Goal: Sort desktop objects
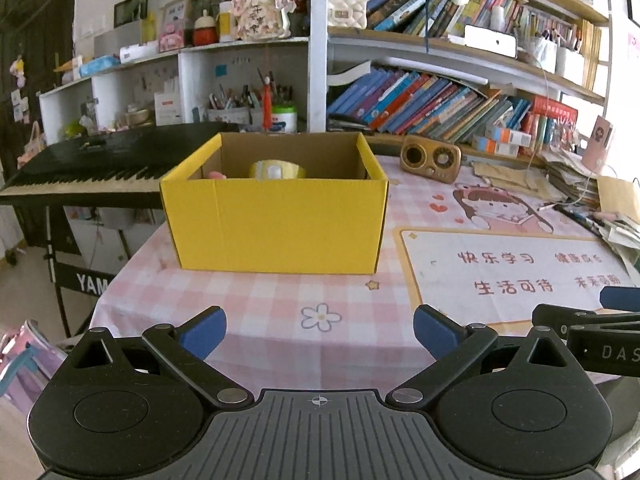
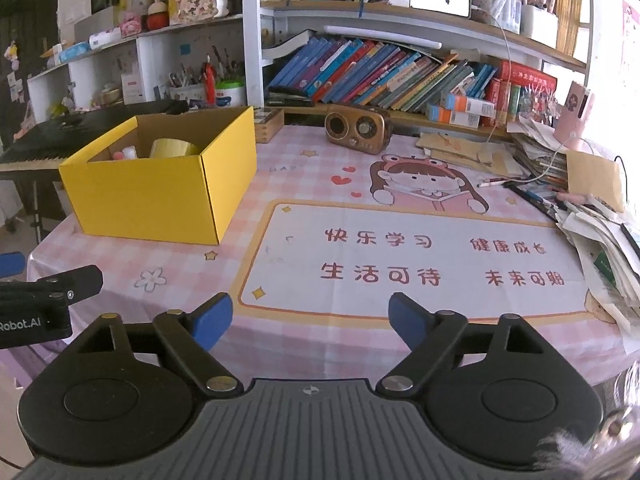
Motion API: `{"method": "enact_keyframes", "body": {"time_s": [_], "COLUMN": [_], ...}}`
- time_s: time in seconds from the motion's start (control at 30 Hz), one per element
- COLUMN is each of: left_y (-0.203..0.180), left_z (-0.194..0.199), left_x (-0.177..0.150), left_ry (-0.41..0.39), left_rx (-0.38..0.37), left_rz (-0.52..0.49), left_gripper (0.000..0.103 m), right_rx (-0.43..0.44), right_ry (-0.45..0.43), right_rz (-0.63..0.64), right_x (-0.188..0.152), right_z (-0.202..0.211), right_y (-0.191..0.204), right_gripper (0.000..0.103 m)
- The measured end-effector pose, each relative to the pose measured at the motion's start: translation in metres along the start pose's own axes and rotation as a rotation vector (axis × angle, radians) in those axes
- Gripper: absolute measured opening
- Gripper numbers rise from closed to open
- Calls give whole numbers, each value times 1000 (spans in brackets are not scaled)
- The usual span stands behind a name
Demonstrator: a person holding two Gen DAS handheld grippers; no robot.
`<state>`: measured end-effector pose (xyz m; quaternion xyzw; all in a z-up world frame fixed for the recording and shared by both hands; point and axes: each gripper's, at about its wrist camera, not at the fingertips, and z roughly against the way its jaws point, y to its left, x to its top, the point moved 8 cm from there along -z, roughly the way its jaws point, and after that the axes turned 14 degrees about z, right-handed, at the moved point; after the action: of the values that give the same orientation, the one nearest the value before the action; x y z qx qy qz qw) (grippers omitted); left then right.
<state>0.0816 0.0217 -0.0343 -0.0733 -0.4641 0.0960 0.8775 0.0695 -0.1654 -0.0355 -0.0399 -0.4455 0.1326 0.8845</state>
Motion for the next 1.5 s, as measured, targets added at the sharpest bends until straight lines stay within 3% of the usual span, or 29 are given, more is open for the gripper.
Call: {"method": "enact_keyframes", "body": {"time_s": [0.37,0.47,1.5], "left_y": [-3,-4,-9], "left_z": [-2,-3,-1], "left_x": [-2,-4,-6], "left_ry": [26,38,41], "left_rx": [-8,1,-21], "left_rz": [-4,-18,-20], "left_gripper": [103,103,103], "right_rx": [3,-6,-2], "right_ry": [42,52,70], "right_rz": [-2,1,1], "right_x": [-5,-7,-12], "right_z": [-4,-4,-2], "right_y": [1,1,-1], "right_gripper": [92,101,102]}}
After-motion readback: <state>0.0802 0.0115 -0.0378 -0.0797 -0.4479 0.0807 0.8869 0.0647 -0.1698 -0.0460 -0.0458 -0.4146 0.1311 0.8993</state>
